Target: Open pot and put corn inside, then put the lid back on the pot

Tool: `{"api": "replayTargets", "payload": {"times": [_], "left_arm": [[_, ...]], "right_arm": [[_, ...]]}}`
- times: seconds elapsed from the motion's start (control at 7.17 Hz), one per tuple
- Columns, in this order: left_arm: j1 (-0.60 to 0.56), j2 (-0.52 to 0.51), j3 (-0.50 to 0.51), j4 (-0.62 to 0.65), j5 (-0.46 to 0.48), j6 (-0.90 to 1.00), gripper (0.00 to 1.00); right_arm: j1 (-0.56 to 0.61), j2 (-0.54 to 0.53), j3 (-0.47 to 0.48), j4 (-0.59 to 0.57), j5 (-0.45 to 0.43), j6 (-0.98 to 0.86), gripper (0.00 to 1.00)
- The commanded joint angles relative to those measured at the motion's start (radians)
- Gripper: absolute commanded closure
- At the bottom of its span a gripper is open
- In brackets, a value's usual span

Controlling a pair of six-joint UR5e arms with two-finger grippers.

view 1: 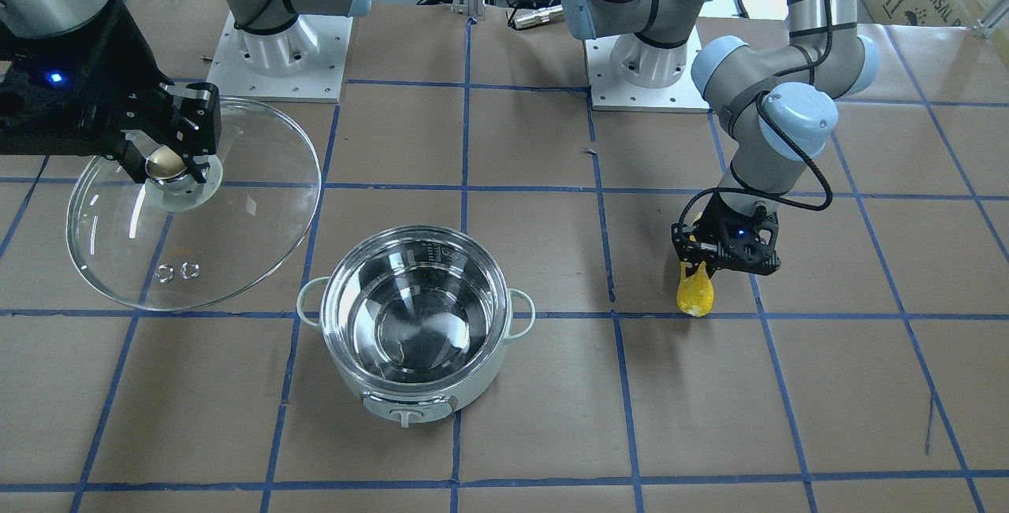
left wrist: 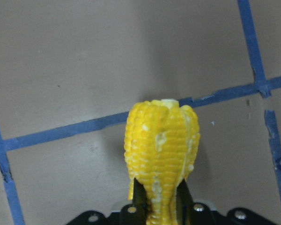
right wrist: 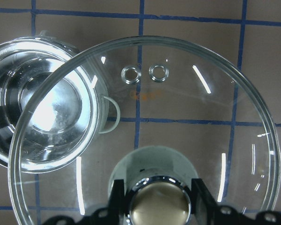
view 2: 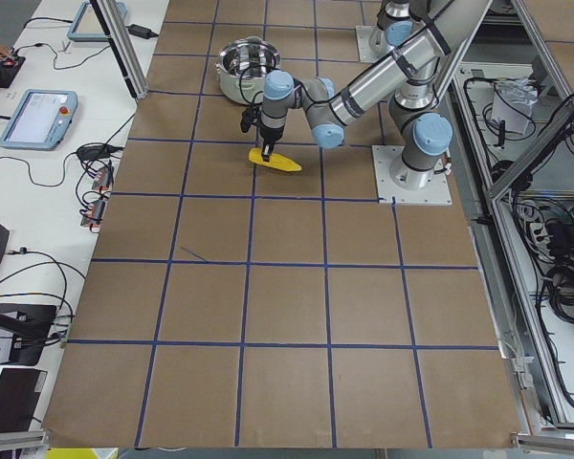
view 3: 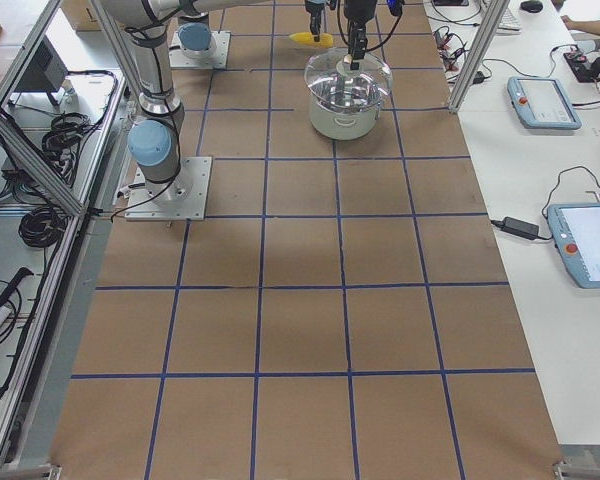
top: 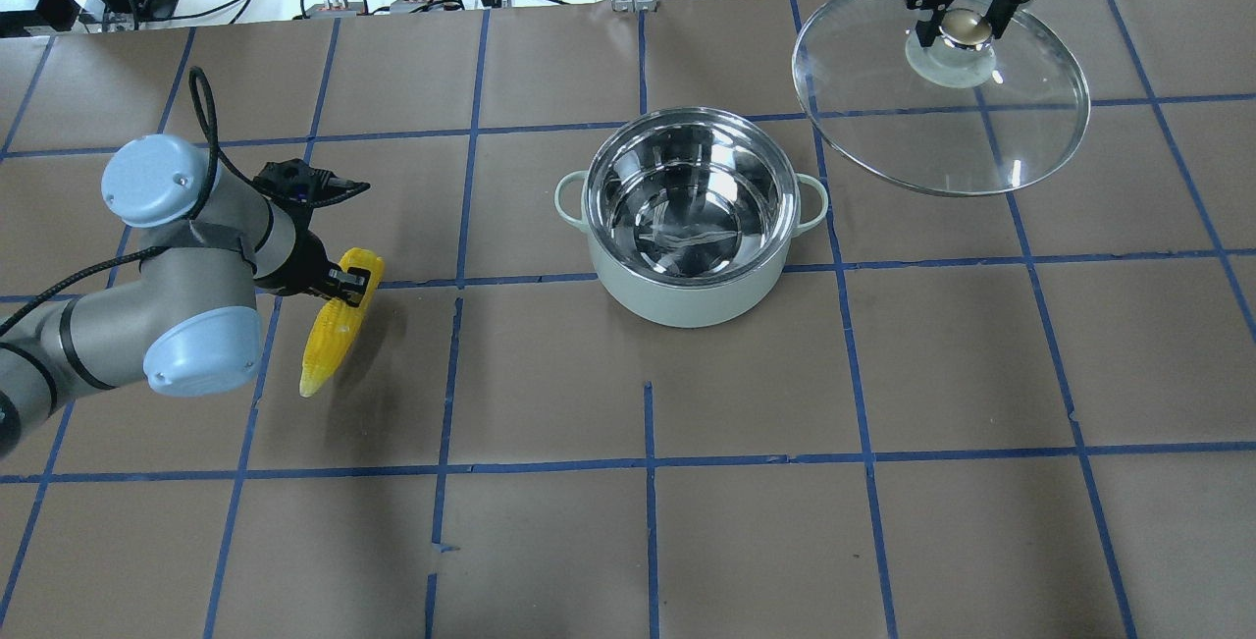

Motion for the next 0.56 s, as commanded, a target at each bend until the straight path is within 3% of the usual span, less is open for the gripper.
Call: {"api": "replayTargets", "payload": {"times": [0.0, 0.14, 0.42], "left_arm": [[0.000, 0.080, 0.188, -0.325, 0.016, -0.005, 0.99], [0.000, 0.139, 0.295, -0.523, 0.016, -0.009, 0.99], [-0.006, 0.191, 0.428, -0.742, 0.015, -0.089, 0.98]], "right_arm": [[0.000, 0.001, 0.000, 0.001, 0.000, 0.000, 0.66], [0.000, 0.001, 0.000, 0.001, 0.000, 0.000, 0.66], [0.000, 0.000, 0.000, 0.001, 0.000, 0.000, 0.65]]}}
